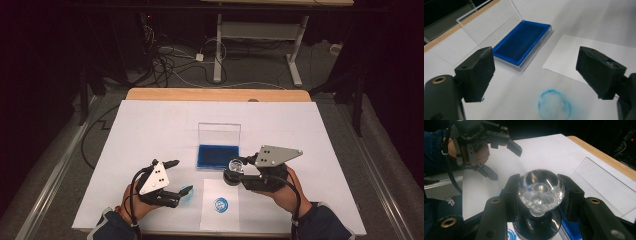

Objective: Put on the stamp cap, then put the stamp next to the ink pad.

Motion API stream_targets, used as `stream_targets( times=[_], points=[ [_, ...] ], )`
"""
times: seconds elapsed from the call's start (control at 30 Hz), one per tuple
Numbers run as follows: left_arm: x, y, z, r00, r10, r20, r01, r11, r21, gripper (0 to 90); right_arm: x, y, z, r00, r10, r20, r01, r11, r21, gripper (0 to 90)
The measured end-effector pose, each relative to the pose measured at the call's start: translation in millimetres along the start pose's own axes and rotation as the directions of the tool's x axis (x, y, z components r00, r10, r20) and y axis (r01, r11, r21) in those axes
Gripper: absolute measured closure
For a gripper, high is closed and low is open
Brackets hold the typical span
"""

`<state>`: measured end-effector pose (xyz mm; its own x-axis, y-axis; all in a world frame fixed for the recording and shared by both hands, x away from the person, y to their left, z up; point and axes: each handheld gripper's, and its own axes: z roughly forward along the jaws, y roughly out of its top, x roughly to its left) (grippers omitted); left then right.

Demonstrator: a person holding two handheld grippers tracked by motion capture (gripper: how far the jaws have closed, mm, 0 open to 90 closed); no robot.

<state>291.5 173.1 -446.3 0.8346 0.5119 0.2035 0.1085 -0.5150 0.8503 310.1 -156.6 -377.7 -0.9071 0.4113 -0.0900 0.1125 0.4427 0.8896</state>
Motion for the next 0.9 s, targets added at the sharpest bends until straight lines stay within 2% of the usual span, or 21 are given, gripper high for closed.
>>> stream_targets(
  times=[0.37, 0.9],
  points=[
    [3.4, -27.4, -17.7, 0.9971, -0.037, -0.066, 0.04, 0.9983, 0.043, 14.6, -2.1, -0.3, -3.8, 0.9999, 0.002, 0.01, -0.002, 1.0, 0.0, 57.1],
    [-0.1, -56.5, -39.8, 0.9937, -0.066, -0.09, 0.075, 0.9921, 0.101, 14.6, -11.2, 0.3, -7.1, 0.9984, 0.006, 0.056, -0.007, 1.0, 0.023, 57.1]
  ],
)
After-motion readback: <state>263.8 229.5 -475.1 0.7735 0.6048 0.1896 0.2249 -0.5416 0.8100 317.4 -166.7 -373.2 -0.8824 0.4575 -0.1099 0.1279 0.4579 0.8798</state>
